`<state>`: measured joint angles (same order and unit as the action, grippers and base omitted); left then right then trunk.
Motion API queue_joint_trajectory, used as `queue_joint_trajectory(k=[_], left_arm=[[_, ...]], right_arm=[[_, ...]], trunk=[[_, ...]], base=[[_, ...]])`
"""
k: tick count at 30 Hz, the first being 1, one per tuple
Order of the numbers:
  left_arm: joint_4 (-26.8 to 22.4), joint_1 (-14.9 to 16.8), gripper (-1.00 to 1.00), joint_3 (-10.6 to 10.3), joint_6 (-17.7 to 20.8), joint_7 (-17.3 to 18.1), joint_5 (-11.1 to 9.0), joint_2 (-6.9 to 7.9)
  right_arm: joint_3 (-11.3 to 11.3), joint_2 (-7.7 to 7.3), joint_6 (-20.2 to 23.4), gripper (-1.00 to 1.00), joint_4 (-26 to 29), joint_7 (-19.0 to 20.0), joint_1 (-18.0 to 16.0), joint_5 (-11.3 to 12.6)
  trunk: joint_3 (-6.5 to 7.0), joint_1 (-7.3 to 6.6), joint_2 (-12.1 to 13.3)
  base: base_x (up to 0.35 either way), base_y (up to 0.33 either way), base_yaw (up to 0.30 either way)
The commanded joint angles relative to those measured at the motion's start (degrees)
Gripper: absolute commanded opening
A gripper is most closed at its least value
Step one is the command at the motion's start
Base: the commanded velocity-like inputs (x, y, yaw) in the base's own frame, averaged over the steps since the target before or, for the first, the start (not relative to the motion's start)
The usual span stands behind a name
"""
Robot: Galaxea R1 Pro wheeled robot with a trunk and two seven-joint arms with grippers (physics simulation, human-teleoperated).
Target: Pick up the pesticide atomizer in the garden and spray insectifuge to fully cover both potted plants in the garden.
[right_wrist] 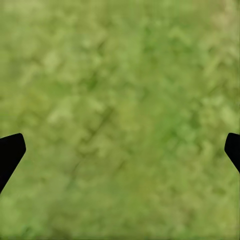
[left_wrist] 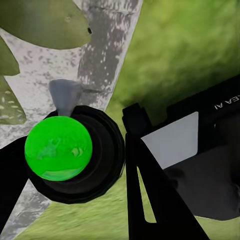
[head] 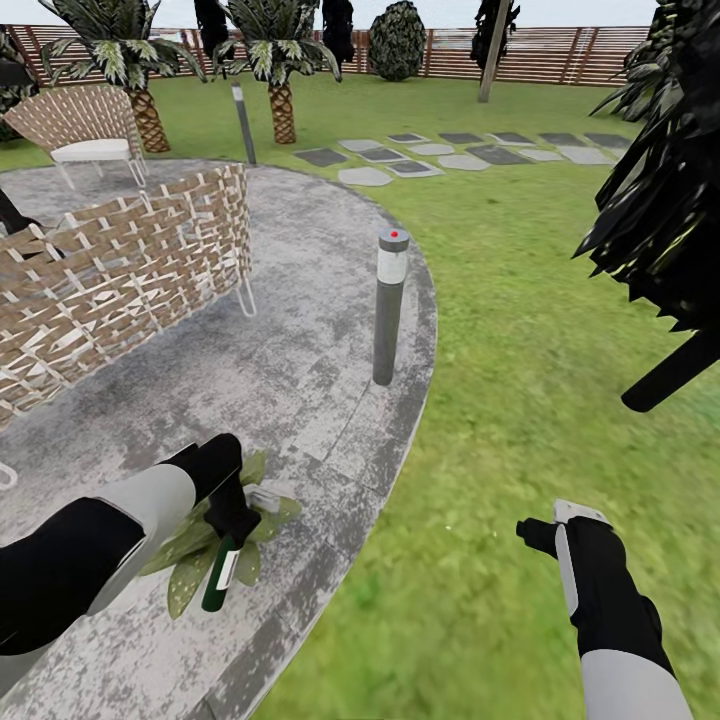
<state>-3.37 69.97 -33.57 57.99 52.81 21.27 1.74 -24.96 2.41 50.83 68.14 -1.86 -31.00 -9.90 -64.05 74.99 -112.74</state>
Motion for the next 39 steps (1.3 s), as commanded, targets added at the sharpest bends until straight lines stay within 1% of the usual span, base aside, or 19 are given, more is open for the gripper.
queue_joint_trajectory(k=[1, 5, 8, 12, 18, 20, 30, 39], left_arm=[[-0.1, 0.0, -1.0, 0.1, 0.3, 0.6, 0.6, 0.0], [-0.2, 1.0, -1.0, 0.2, 0.3, 0.6, 0.6, -0.06], [-0.2, 1.6, -1.0, 0.2, 0.3, 0.6, 0.6, -0.07], [-0.2, 1.7, -1.0, 0.2, 0.3, 0.6, 0.6, -0.07], [-0.2, 1.7, -1.0, 0.2, 0.3, 0.6, 0.6, -0.07], [-0.1, 1.7, -1.0, 0.1, 0.3, 0.6, 0.6, -0.04], [-0.1, 1.4, -1.0, 0.0, 0.3, 0.6, 0.4, 0.2], [-0.1, 1.4, -1.0, 0.0, 0.3, 0.6, 0.4, 0.2]], right_arm=[[-0.1, 0.05, 0.2, 1.0, 0.1, 0.1, 0.0, -0.3], [-0.1, 0.05, 0.2, 1.0, 0.1, 0.1, 0.0, -0.3], [-0.1, 0.05, 0.2, 1.0, 0.1, 0.1, -0.1, -0.3], [-0.1, 0.05, 0.2, 1.0, 0.0, 0.1, 0.0, -0.3], [-0.1, 0.05, 0.2, 1.0, 0.1, 0.1, 0.0, -0.3], [-0.1, 0.05, 0.2, 1.0, 0.1, 0.1, 0.0, -0.3], [-0.1, 0.05, 0.2, 1.0, 0.1, 0.2, -0.1, -0.3], [-0.1, 0.05, 0.2, 1.0, 0.1, 0.1, -0.1, -0.3]], trunk=[[-0.04, -0.01, 0.0], [-0.04, -0.01, 0.0], [-0.04, -0.01, 0.0], [-0.04, -0.01, 0.0], [-0.04, -0.01, 0.0], [-0.04, -0.01, 0.0], [-0.04, -0.01, 0.0], [-0.04, -0.01, 0.0]], base=[[0.003, 0.0, 0.0], [0.013, 0.0, 0.0], [0.176, -0.092, 0.0], [0.231, -0.226, 0.0], [0.031, -0.307, 0.0], [0.002, -0.113, 0.0], [-0.004, -0.01, 0.0], [-0.196, 0.136, 0.0]])
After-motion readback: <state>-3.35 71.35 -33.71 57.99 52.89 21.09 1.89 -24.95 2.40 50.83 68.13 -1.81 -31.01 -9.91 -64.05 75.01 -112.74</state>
